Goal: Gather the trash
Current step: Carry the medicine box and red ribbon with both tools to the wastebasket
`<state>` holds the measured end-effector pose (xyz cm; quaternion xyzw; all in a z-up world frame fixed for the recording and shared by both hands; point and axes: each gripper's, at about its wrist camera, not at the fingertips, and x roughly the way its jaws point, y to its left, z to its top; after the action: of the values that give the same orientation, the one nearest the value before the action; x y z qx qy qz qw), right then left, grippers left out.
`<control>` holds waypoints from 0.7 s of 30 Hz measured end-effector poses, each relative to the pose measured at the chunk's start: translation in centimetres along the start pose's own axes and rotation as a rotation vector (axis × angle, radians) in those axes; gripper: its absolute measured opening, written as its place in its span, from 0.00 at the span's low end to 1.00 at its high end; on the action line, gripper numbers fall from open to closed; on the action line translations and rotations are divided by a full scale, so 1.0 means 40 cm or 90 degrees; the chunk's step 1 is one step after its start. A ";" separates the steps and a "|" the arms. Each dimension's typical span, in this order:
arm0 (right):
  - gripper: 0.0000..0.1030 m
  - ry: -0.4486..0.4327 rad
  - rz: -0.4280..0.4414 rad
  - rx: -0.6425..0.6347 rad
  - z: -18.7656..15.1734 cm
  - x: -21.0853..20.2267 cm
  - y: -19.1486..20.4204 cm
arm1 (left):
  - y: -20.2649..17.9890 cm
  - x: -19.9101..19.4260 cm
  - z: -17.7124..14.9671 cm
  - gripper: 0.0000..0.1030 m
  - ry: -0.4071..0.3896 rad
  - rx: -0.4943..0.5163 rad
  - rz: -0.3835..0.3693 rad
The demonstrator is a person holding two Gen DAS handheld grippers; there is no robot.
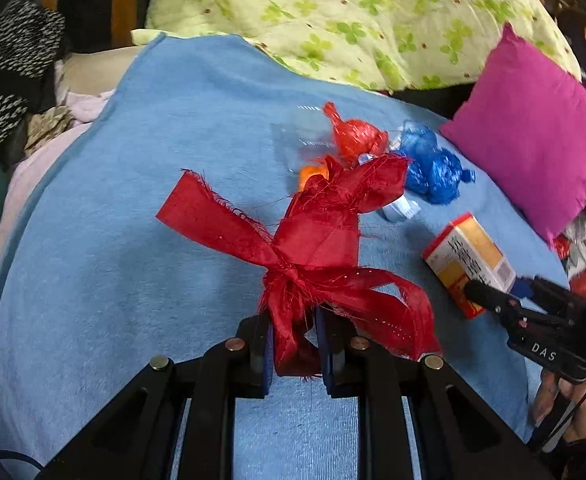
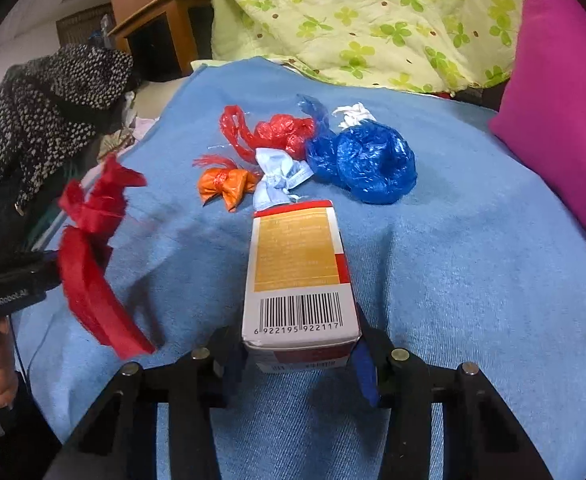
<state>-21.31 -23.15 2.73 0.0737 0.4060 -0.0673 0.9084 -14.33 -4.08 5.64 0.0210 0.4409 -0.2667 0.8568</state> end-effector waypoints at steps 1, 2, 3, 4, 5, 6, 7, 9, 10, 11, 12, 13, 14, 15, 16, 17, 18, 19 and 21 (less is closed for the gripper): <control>0.47 0.001 0.002 0.002 -0.001 -0.004 -0.001 | 0.004 -0.008 0.001 0.19 -0.005 -0.006 0.001; 0.47 -0.001 0.000 0.001 -0.004 -0.011 -0.001 | 0.006 -0.016 0.001 0.19 -0.008 -0.009 0.003; 0.47 -0.004 -0.002 0.001 -0.007 -0.020 -0.002 | 0.008 -0.026 0.000 0.19 -0.012 -0.013 0.006; 0.47 -0.008 -0.003 0.002 -0.009 -0.032 -0.004 | 0.011 -0.038 -0.001 0.19 -0.017 -0.016 0.007; 0.47 -0.013 -0.006 0.006 -0.011 -0.048 -0.008 | 0.010 -0.050 -0.002 0.19 -0.022 -0.019 0.008; 0.47 -0.019 -0.009 0.010 -0.013 -0.062 -0.013 | 0.011 -0.060 -0.004 0.19 -0.025 -0.021 0.007; 0.47 -0.027 -0.012 0.019 -0.016 -0.083 -0.021 | 0.007 -0.070 -0.004 0.19 -0.028 -0.022 0.005; 0.47 -0.037 -0.016 0.030 -0.020 -0.113 -0.033 | -0.006 -0.088 -0.006 0.19 -0.035 -0.020 0.002; 0.47 -0.046 -0.018 0.039 -0.025 -0.136 -0.042 | -0.010 -0.098 -0.006 0.19 -0.037 -0.018 0.001; 0.47 -0.053 -0.020 0.045 -0.028 -0.152 -0.047 | -0.019 -0.109 -0.007 0.19 -0.040 -0.013 -0.002; 0.47 -0.060 -0.021 0.052 -0.033 -0.171 -0.053 | -0.029 -0.116 -0.007 0.19 -0.043 -0.010 -0.002; 0.47 -0.069 -0.022 0.062 -0.040 -0.193 -0.061 | -0.040 -0.125 -0.008 0.19 -0.047 -0.005 -0.003; 0.47 -0.076 -0.023 0.071 -0.046 -0.213 -0.068 | -0.051 -0.132 -0.010 0.19 -0.049 0.000 -0.006; 0.47 -0.083 -0.023 0.078 -0.051 -0.231 -0.075 | -0.059 -0.138 -0.011 0.19 -0.050 0.002 -0.008; 0.47 -0.090 -0.025 0.084 -0.059 -0.249 -0.080 | -0.071 -0.146 -0.013 0.19 -0.051 0.007 -0.010; 0.47 -0.096 -0.028 0.088 -0.067 -0.268 -0.084 | -0.085 -0.152 -0.016 0.19 -0.052 0.014 -0.012; 0.47 -0.102 -0.031 0.094 -0.076 -0.286 -0.089 | -0.096 -0.156 -0.018 0.19 -0.052 0.018 -0.014; 0.47 -0.105 -0.032 0.098 -0.084 -0.300 -0.094 | -0.111 -0.161 -0.021 0.19 -0.052 0.024 -0.017; 0.47 -0.114 -0.038 0.109 -0.100 -0.327 -0.106 | -0.136 -0.169 -0.028 0.19 -0.052 0.032 -0.021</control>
<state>-33.65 -25.75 9.52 0.1321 0.3183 -0.1352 0.9290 -20.91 -5.49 11.22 0.0247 0.3991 -0.2926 0.8686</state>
